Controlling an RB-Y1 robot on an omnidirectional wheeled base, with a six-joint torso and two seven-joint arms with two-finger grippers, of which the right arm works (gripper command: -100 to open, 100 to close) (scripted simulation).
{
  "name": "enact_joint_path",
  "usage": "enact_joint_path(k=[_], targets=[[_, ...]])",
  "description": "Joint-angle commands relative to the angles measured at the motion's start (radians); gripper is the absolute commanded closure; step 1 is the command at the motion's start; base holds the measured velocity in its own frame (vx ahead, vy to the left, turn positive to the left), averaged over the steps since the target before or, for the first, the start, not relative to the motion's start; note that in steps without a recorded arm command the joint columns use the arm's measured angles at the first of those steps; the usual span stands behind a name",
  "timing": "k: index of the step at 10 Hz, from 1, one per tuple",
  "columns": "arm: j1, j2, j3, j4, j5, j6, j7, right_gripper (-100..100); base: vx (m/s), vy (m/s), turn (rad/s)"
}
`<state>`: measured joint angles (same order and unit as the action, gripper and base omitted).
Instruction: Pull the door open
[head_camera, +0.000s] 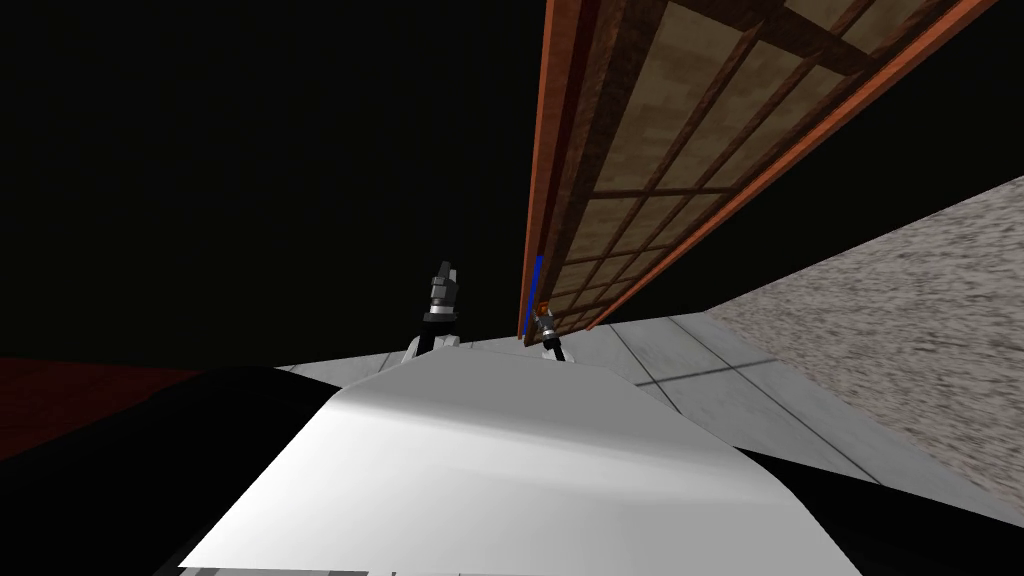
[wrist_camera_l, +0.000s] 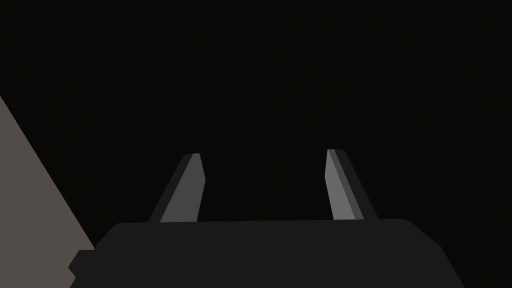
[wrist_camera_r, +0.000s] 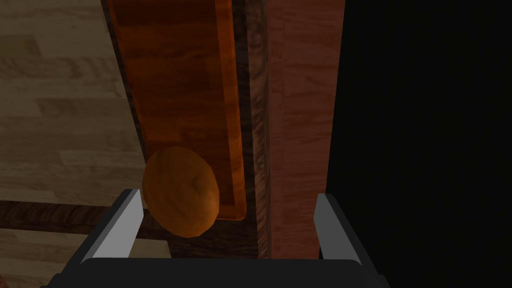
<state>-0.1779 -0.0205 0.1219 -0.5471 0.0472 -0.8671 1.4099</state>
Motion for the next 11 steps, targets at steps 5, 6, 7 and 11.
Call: enact_joint_path(k=[5,6,7,11], targets=[[0.020,0.023,0.028,-0.009,0.009,0.016,-0.023,100,-0.023,0.001,0.015],[0.020,0.023,0.028,-0.009,0.009,0.016,-0.023,100,0.013,-0.001,-0.006],[0.021,0.017,0.029,-0.010,0.004,0.016,-0.045,100,-0.046,0.029,0.050],[0.021,0.017,0.029,-0.010,0.004,0.016,-0.045,100,-0.026,-0.003,0.005]])
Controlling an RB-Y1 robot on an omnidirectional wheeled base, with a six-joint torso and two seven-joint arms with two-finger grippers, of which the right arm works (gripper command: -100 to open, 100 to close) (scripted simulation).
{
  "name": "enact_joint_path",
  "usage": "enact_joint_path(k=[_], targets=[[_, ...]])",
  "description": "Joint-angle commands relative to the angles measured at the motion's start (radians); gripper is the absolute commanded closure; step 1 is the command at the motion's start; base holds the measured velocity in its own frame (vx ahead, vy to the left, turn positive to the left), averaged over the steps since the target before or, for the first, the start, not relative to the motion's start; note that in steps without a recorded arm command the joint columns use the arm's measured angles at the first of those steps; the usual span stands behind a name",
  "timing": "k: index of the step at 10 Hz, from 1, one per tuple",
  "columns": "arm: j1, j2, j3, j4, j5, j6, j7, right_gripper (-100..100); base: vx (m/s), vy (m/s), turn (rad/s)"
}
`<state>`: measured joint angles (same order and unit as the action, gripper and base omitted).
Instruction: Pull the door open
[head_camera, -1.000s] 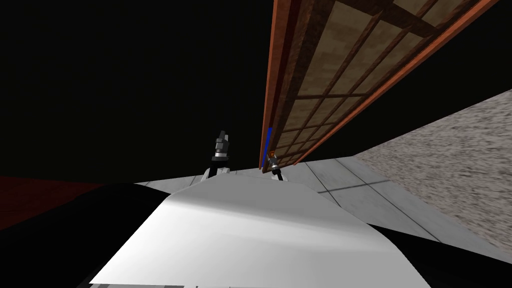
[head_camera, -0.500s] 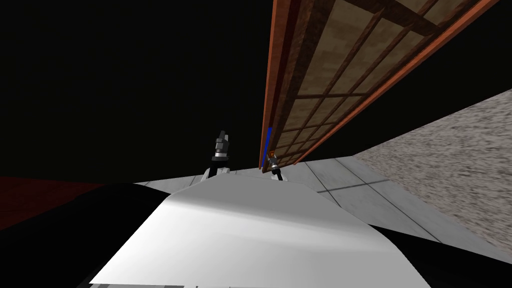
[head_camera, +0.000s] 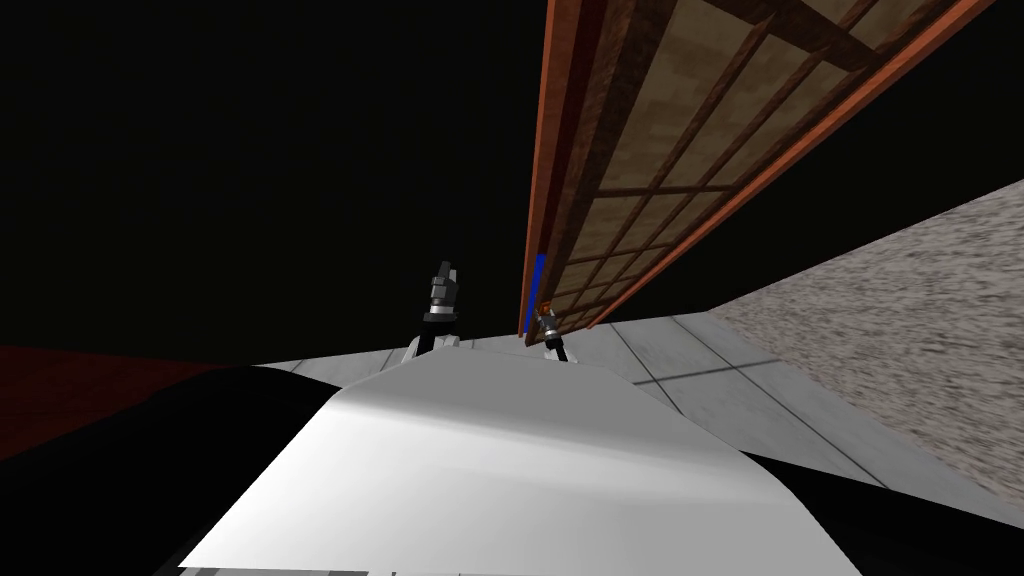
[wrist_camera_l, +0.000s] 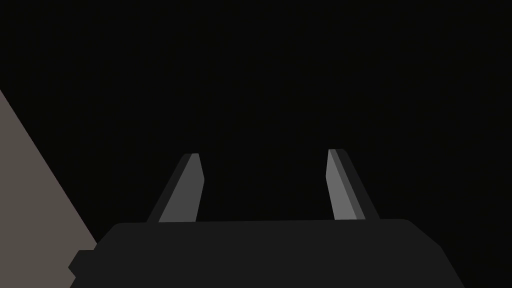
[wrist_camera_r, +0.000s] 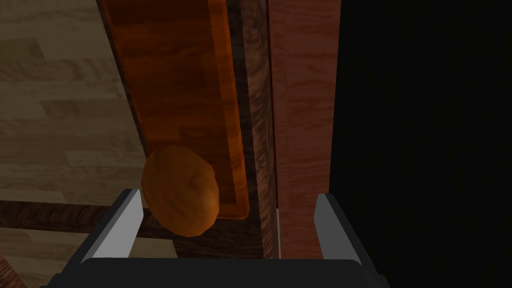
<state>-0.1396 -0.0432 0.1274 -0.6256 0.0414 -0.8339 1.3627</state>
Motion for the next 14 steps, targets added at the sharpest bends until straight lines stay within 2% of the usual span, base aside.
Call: enact_joint_path(k=[1,5,6,8,9,11,12,13,14], targets=[[-0.018,0.040,0.023,0.050,0.009,-0.017,0.002,100,0.007,0.003,-0.023],[-0.018,0.040,0.023,0.068,0.009,-0.017,0.002,100,0.002,0.001,0.016],[-0.045,0.006,-0.036,0.073,-0.038,0.000,0.000,100,-0.005,-0.019,0.014],[-0.046,0.003,-0.073,0.072,-0.085,0.049,-0.012,100,-0.045,-0.018,0.087],[-0.046,0.003,-0.073,0.072,-0.085,0.049,-0.012,100,-0.038,-0.002,0.027],[-0.048,0.000,-0.124,0.070,-0.154,0.109,-0.030,100,-0.052,0.010,0.144],[-0.048,0.000,-0.124,0.070,-0.154,0.119,-0.030,100,-0.049,0.011,0.035],[-0.033,-0.029,-0.106,0.052,-0.137,0.090,-0.029,-100,-0.082,0.012,0.212],[-0.026,-0.051,-0.096,0.055,-0.130,0.068,-0.030,-100,-0.125,0.001,0.298]])
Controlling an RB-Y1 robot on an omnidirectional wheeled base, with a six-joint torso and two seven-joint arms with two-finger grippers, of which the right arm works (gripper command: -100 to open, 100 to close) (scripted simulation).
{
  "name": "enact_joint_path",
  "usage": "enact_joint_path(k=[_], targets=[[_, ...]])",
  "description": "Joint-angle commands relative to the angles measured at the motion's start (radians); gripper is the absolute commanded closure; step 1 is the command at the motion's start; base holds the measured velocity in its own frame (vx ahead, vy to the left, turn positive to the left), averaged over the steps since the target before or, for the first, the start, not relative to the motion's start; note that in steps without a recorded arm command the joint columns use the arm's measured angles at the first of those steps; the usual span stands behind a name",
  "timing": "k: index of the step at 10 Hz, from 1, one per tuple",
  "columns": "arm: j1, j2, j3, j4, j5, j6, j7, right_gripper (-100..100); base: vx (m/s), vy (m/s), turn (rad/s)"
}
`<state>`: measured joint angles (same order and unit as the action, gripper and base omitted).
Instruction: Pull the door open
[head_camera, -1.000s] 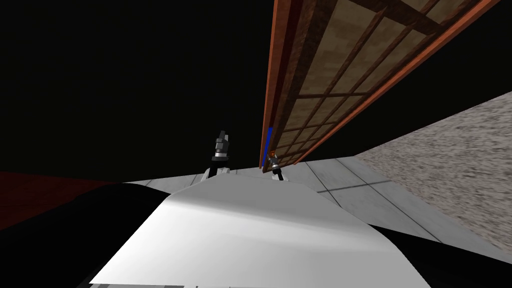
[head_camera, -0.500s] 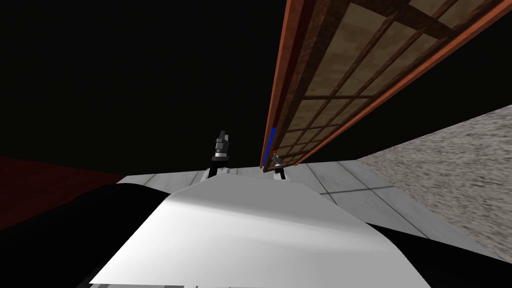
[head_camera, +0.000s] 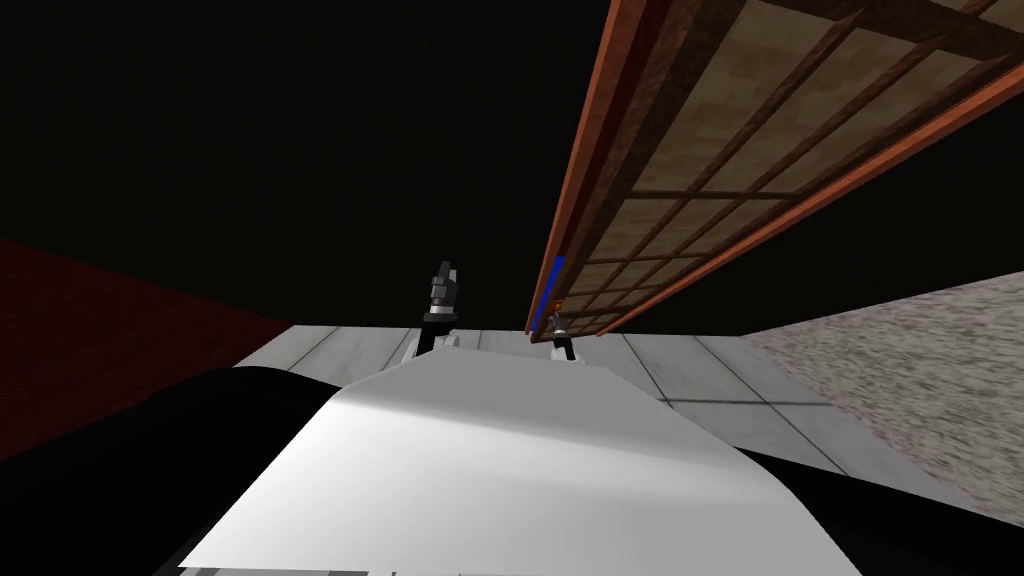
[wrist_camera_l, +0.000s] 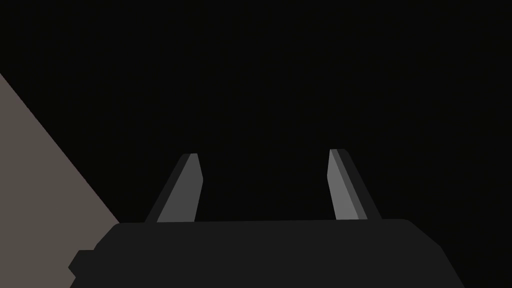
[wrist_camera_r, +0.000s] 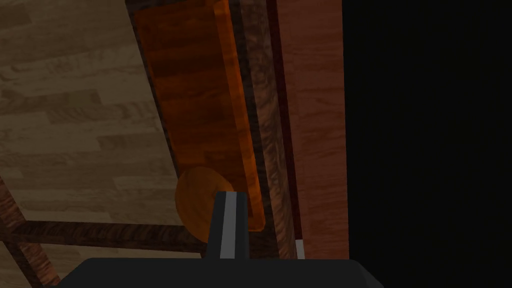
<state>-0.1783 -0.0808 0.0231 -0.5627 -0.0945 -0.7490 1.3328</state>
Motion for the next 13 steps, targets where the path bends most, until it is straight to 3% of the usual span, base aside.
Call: enact_joint_path(k=[1,2,4,6,8,10,11,12,13], targets=[[0.016,-0.025,0.014,-0.005,0.011,-0.029,-0.001,-100,-0.146,-0.031,0.140],[0.023,-0.051,0.026,-0.001,0.020,-0.057,-0.002,-100,-0.172,-0.060,0.211],[0.023,-0.051,0.026,-0.001,0.020,-0.057,-0.002,-100,-0.080,-0.042,0.026],[0.039,-0.105,0.051,0.008,0.039,-0.113,-0.004,-100,-0.117,-0.042,0.238],[0.046,-0.128,0.062,0.012,0.048,-0.139,-0.005,-100,-0.119,-0.090,0.124],[0.058,-0.168,0.081,0.019,0.063,-0.181,-0.006,-100,-0.134,-0.086,0.173],[0.056,-0.157,0.075,0.014,0.058,-0.165,-0.008,-100,-0.064,-0.042,0.036],[0.066,-0.175,0.065,0.024,0.051,-0.183,-0.019,-100,0.091,0.022,0.140],[0.069,-0.180,0.061,0.027,0.049,-0.188,-0.022,-100,0.165,0.063,0.125]])
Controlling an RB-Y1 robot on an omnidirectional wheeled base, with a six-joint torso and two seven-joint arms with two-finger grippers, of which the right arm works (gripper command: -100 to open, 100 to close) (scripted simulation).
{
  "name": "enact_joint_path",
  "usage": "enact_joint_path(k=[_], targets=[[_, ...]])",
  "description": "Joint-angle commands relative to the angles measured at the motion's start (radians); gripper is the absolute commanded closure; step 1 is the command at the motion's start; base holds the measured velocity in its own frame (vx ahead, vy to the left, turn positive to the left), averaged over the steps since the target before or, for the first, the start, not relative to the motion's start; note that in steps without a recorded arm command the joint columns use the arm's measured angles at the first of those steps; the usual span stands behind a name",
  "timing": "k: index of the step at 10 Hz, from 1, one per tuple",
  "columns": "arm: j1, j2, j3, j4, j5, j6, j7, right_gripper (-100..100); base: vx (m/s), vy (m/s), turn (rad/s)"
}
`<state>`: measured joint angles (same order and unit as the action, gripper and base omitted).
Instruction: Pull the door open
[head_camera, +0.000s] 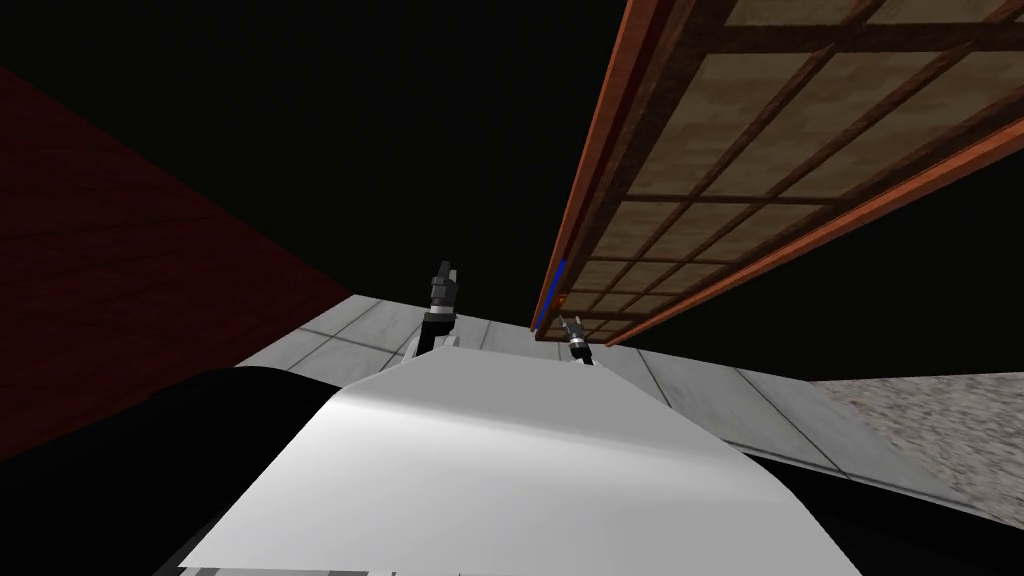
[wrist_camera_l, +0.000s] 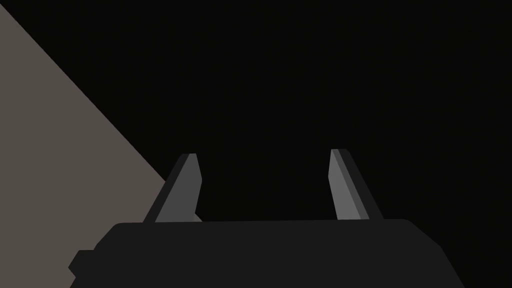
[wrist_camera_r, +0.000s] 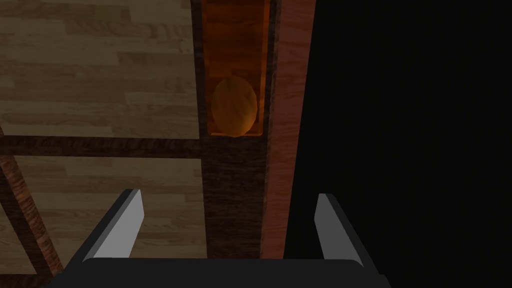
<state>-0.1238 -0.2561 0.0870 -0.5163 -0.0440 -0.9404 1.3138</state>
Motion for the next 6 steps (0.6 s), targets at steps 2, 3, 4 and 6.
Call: enact_joint_path(k=[2,3,4,6], targets=[[0.028,-0.027,-0.019,-0.006,-0.013,-0.016,-0.019,-100,0.206,0.054,0.128],[0.035,-0.039,-0.027,0.001,-0.018,-0.027,-0.027,-100,0.207,0.049,0.155],[0.041,-0.050,-0.035,0.007,-0.024,-0.037,-0.035,-100,0.209,0.043,0.153],[0.049,-0.064,-0.045,0.015,-0.030,-0.049,-0.045,-100,0.186,0.039,0.121]])
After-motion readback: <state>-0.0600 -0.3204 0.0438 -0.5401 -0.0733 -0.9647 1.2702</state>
